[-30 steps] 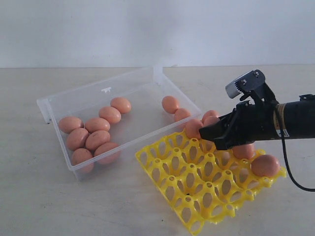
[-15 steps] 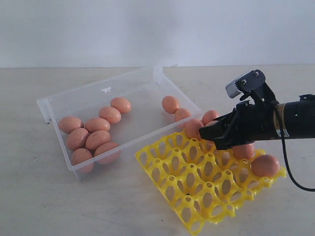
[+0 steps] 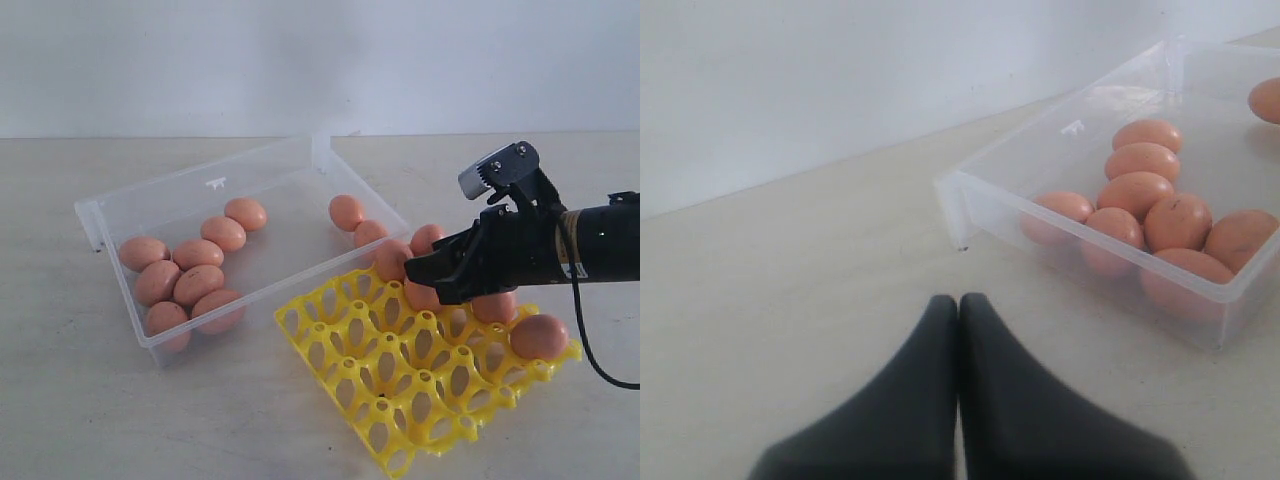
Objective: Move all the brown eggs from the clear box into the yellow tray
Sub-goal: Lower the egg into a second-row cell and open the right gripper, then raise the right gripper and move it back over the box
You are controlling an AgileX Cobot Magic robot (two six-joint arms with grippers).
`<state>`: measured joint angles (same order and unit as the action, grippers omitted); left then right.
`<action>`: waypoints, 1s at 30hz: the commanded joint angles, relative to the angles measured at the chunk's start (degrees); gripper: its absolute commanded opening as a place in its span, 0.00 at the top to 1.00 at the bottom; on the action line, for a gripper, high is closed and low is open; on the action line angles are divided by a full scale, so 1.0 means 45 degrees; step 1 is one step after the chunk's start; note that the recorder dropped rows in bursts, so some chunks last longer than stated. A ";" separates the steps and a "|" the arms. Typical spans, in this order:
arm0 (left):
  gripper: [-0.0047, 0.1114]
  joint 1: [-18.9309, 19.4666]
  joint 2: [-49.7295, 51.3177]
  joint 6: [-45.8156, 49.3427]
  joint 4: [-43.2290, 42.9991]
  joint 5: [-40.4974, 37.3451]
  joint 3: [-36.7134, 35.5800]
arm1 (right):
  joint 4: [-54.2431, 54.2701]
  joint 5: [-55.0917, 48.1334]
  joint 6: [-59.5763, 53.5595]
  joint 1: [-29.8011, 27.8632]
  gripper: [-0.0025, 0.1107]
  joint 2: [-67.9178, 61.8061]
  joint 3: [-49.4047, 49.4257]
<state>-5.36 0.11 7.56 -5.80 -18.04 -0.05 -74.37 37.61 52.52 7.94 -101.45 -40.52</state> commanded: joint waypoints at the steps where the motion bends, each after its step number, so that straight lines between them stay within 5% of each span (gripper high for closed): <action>1: 1.00 0.0010 -0.0024 0.0004 0.0099 0.0106 0.0012 | 0.0085 0.0060 -0.0133 0.0001 0.47 0.0039 -0.0038; 5: 1.00 0.0010 -0.0024 0.0004 0.0099 0.0106 0.0012 | 0.0184 0.0060 -0.0133 0.0001 0.36 0.0039 -0.0038; 14: 1.00 0.0010 -0.0024 0.0004 0.0099 0.0106 0.0012 | 0.0751 0.0787 0.0302 0.0001 0.37 0.0402 -0.0038; 19: 1.00 0.0010 -0.0024 0.0004 0.0099 0.0106 0.0012 | 0.1534 0.3398 0.0700 0.0014 0.38 0.1902 -0.0099; 22: 1.00 0.0010 -0.0024 0.0004 0.0099 0.0106 0.0012 | 0.1762 0.3923 0.1342 0.0674 0.50 0.2968 -0.0784; 27: 1.00 0.0010 -0.0024 0.0004 0.0099 0.0106 0.0012 | 0.1512 0.1267 0.0372 0.3591 0.97 0.3925 -0.3100; 30: 1.00 0.0010 -0.0024 0.0004 0.0099 0.0106 0.0012 | 0.1087 -0.2483 -0.0524 0.5895 0.98 0.3599 -0.4606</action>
<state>-5.36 0.11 7.56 -5.80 -18.04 -0.05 -67.65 39.53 53.79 27.29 -84.44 -56.61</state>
